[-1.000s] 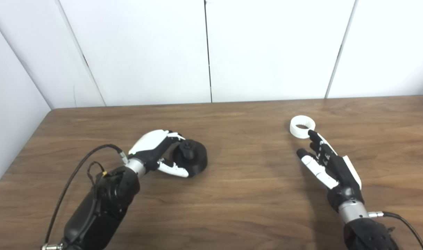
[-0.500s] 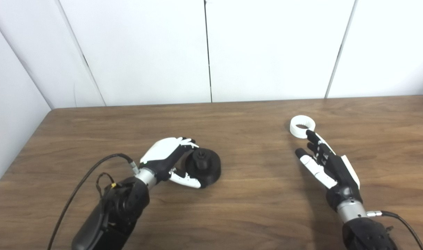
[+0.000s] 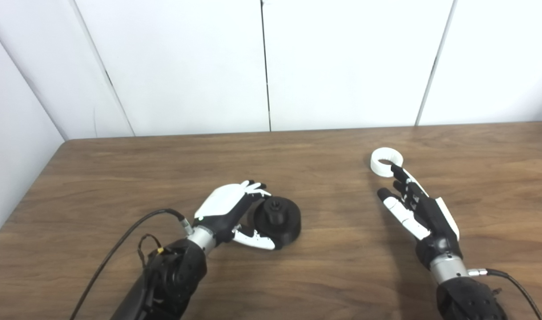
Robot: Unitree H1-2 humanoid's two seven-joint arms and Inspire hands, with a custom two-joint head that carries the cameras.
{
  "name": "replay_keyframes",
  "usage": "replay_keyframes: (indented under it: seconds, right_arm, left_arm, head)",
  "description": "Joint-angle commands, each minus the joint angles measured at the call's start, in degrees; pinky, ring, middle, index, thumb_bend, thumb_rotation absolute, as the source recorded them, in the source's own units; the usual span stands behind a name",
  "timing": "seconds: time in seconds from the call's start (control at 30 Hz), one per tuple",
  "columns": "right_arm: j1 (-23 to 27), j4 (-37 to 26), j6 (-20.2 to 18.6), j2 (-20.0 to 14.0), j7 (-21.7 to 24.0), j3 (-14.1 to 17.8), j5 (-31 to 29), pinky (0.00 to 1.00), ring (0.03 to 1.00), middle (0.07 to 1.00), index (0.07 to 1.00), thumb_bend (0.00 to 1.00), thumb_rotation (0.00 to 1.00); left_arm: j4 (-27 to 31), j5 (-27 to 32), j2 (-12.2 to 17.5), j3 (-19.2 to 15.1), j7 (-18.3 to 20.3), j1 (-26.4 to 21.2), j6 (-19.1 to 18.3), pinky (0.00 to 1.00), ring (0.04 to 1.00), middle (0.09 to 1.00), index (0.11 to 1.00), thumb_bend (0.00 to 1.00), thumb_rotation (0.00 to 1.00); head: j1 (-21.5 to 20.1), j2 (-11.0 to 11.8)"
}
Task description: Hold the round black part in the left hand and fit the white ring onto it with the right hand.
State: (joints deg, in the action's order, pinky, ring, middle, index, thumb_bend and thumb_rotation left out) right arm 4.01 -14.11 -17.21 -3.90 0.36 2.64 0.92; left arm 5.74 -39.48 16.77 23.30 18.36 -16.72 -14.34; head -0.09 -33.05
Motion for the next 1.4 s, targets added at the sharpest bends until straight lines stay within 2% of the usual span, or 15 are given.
replay_keyframes:
  seconds: [0.0,0.53,0.67,0.87,0.93,0.97,1.0,1.03,1.1,1.23,1.37]
  right_arm:
    - [1.64,-2.52,0.96,0.42,-0.04,0.40,-1.01,0.95,0.985,0.970,0.916,0.68,0.51]
    - [1.54,-3.21,0.93,-0.19,-0.93,-0.07,1.37,0.91,0.962,0.955,0.905,0.69,0.53]
    - [1.55,-3.65,0.51,-0.89,-1.06,-0.17,2.91,0.88,0.944,0.946,0.900,0.68,0.55]
    - [2.86,-3.89,0.36,-1.74,-0.30,2.30,-0.64,0.86,0.948,0.952,0.879,0.68,0.47]
    - [3.80,-3.61,1.33,-3.70,-1.40,2.31,2.81,0.81,0.917,0.936,0.858,0.70,0.46]
    - [4.33,-3.46,1.56,-5.09,-1.98,1.93,5.71,0.82,0.913,0.929,0.849,0.71,0.47]
    - [5.15,-3.28,1.29,-7.02,-2.61,1.31,9.64,0.84,0.909,0.917,0.837,0.72,0.48]
    - [5.92,-3.00,1.17,-8.87,-3.06,0.66,13.29,0.90,0.926,0.914,0.828,0.74,0.45]
    - [7.76,-2.34,0.70,-13.03,-2.96,-0.82,19.92,0.94,0.936,0.910,0.823,0.77,0.43]
    - [12.06,-1.21,-1.01,-18.19,-0.22,-1.79,23.68,0.77,0.899,0.923,0.812,0.84,0.33]
    - [16.23,1.75,-2.68,-21.18,2.46,-3.31,25.20,0.82,0.912,0.922,0.802,0.86,0.30]
  left_arm:
    - [1.22,0.82,-0.92,1.30,1.11,-0.07,1.58,0.84,0.999,0.956,0.750,0.86,0.41]
    - [2.88,-0.22,-2.47,3.83,1.47,1.85,1.70,0.84,1.000,0.961,0.748,0.85,0.39]
    - [2.72,-0.42,-2.50,4.02,1.63,1.96,1.98,0.83,1.000,0.961,0.747,0.86,0.42]
    - [2.64,-0.73,-2.63,4.11,1.89,1.92,1.85,0.83,0.999,0.959,0.745,0.85,0.42]
    - [2.41,-0.77,-2.69,4.09,1.84,1.91,1.83,0.83,0.999,0.956,0.742,0.86,0.42]
    - [2.32,-0.74,-2.74,4.08,1.89,1.90,1.76,0.83,1.000,0.957,0.743,0.86,0.42]
    - [2.22,-0.71,-2.83,4.07,1.92,1.94,1.63,0.83,1.000,0.958,0.743,0.86,0.42]
    - [2.16,-0.72,-2.86,4.07,1.91,1.98,1.60,0.83,1.000,0.959,0.743,0.86,0.41]
    - [2.18,-0.79,-2.83,4.08,1.98,2.08,1.51,0.83,1.000,0.958,0.744,0.86,0.41]
    - [2.04,-1.02,-2.71,4.04,1.82,2.13,1.61,0.83,1.000,0.957,0.746,0.86,0.42]
    - [1.87,-0.96,-2.70,3.99,1.76,2.03,1.81,0.84,1.000,0.957,0.748,0.86,0.43]
  head:
    - [0.00,-0.03]
    - [-0.58,-0.68]
    - [-0.59,-0.82]
    - [-0.36,-1.13]
    - [-0.42,-1.21]
    - [-0.37,-1.15]
    - [-0.34,-1.19]
    - [-0.34,-1.19]
    - [-0.49,-1.13]
    - [-0.87,-1.20]
    - [-1.33,-1.21]
